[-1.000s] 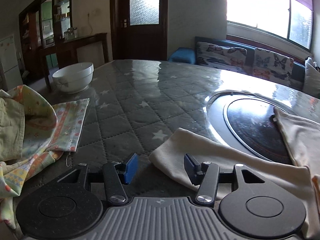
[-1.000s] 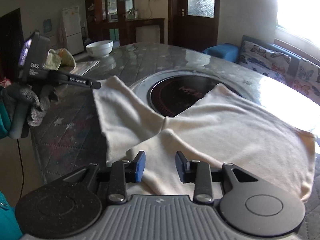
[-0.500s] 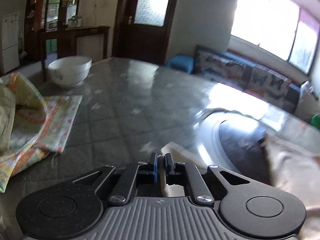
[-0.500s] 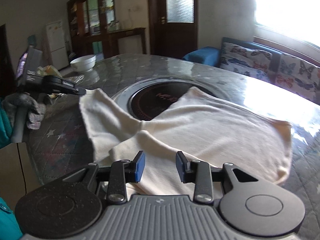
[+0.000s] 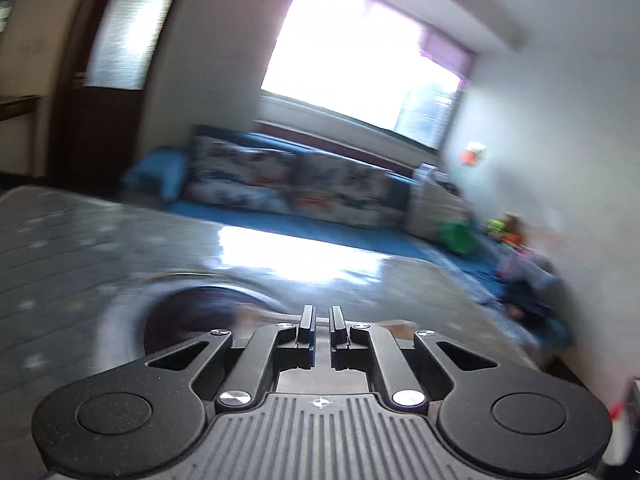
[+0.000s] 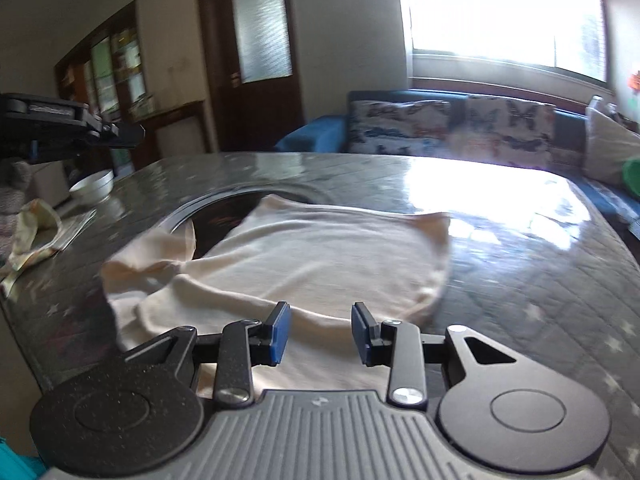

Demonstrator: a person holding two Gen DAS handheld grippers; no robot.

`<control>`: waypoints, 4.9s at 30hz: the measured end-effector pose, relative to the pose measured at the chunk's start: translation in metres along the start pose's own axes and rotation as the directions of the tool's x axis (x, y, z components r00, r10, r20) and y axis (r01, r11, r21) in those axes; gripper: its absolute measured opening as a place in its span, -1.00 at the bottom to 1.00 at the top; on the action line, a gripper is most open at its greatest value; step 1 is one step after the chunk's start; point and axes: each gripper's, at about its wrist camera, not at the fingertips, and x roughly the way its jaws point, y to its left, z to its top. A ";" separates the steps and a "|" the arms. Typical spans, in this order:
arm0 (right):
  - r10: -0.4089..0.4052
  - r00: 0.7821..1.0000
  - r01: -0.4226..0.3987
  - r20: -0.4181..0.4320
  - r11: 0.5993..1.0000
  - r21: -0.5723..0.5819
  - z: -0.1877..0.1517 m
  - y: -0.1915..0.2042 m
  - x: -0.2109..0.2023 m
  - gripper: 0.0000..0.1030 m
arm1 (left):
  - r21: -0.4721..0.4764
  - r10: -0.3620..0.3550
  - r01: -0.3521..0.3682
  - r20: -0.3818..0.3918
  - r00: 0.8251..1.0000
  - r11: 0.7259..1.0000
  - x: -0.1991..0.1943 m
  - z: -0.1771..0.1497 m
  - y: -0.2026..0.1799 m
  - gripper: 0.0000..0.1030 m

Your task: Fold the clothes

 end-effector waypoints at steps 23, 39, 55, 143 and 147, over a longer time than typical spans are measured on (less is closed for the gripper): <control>0.072 0.996 -0.072 -0.061 0.997 -0.001 -0.009 0.010 0.026 -0.32 | 0.379 0.278 -0.196 -0.176 0.944 0.904 0.028 -0.093 0.025 -0.48; 0.067 0.993 -0.068 -0.094 0.998 -0.007 -0.004 0.016 0.038 -0.29 | 0.453 0.316 -0.198 -0.200 0.928 0.869 0.062 -0.088 0.061 -0.50; 0.041 0.999 -0.040 -0.026 0.998 0.041 0.002 0.001 0.019 -0.29 | 0.181 0.011 0.012 -0.129 0.992 0.983 0.025 -0.035 0.023 -0.95; 0.032 0.990 -0.047 -0.141 0.994 -0.101 0.005 0.019 0.038 -0.85 | 0.316 0.032 0.060 -0.279 0.960 0.947 0.016 -0.109 0.027 -0.49; -0.018 0.994 -0.001 -0.109 0.985 -0.174 0.019 0.022 0.040 -0.85 | 0.334 0.023 0.083 -0.301 0.953 0.939 0.018 -0.112 0.027 -0.40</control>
